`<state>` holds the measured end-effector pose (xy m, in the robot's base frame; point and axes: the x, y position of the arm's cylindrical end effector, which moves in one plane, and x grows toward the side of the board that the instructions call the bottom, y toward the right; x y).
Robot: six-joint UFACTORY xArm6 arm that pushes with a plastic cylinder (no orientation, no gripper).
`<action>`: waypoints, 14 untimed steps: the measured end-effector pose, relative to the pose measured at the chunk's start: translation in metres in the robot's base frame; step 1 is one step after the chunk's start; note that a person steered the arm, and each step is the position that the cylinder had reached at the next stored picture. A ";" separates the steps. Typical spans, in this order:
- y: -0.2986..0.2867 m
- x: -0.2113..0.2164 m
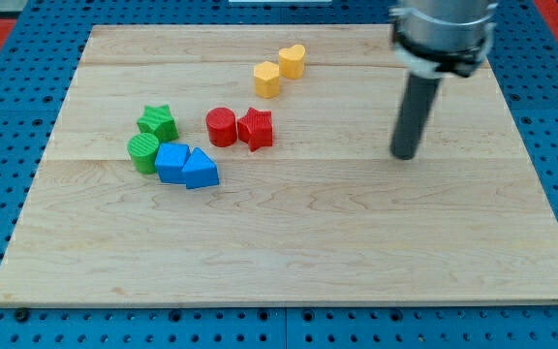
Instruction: Push the yellow heart to the right of the red star
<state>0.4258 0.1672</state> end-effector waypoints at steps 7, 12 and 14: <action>-0.096 -0.100; -0.095 -0.056; -0.119 -0.078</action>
<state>0.3483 0.0484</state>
